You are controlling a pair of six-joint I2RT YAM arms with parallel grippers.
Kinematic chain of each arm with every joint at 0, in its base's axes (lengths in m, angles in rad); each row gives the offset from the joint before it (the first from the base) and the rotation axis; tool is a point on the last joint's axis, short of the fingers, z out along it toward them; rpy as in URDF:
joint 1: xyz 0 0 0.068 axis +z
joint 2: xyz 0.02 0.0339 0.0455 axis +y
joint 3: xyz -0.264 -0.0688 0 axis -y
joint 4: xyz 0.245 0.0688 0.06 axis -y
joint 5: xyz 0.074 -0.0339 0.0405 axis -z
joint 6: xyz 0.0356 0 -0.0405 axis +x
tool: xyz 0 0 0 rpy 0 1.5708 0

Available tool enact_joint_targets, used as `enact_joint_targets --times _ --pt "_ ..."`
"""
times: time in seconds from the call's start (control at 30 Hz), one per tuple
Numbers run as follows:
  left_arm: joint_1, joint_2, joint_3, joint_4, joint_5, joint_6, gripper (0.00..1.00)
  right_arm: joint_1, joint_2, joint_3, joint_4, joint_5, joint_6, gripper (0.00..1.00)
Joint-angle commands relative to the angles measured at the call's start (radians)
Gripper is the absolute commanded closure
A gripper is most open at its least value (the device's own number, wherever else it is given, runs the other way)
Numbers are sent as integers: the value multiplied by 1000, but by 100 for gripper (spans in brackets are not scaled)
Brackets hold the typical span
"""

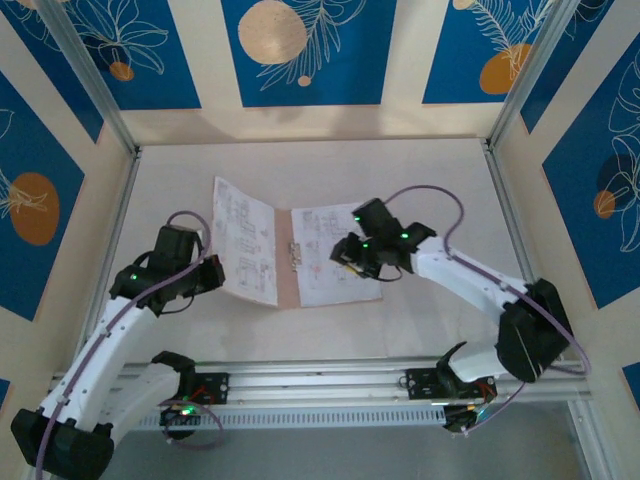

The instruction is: Put the files into the folder

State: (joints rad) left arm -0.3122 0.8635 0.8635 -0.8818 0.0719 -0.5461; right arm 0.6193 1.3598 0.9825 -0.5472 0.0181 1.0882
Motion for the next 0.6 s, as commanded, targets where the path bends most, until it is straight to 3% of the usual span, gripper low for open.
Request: enact_joint_targets --times 0.0,0.23,0.47,0.57 --pt "-5 27 94 -107 -70 113 100 -89 -69 -114 -51 -36 -15 59" --pt "-44 159 282 -177 -151 218 100 -194 -168 -176 -106 -46 -73 59" --pt "-272 301 427 -241 -350 138 99 -170 -170 -129 -149 -22 -118 59" --pt "-385 358 454 -243 -414 80 93 -148 -190 -116 -131 -31 -146 60"
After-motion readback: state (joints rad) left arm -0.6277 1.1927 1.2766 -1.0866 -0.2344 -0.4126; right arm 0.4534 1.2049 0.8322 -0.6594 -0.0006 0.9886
